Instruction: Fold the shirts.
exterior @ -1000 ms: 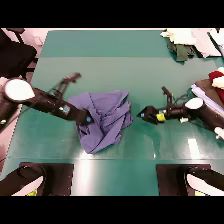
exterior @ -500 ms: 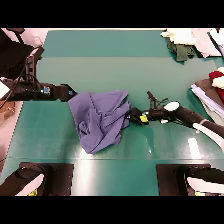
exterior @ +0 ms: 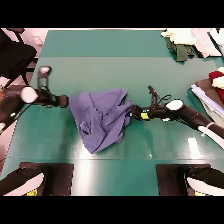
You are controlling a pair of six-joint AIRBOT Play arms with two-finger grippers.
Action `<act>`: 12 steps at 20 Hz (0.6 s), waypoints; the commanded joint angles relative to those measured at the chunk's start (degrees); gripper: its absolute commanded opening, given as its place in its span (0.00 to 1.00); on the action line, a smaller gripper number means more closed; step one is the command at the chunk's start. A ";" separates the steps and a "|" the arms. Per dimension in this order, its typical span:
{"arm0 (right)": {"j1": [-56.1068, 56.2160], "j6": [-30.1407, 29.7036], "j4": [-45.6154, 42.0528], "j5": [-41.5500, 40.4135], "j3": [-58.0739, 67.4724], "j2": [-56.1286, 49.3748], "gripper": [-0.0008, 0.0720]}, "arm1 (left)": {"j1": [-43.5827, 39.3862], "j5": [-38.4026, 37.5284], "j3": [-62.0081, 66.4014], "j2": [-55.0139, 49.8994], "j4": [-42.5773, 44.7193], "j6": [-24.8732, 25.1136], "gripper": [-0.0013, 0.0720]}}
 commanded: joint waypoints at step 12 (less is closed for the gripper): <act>0.42 0.02 0.11 1.42 -3.78 5.99 0.04 | -2.21 -2.56 28.83 -24.41 -11.87 11.72 0.43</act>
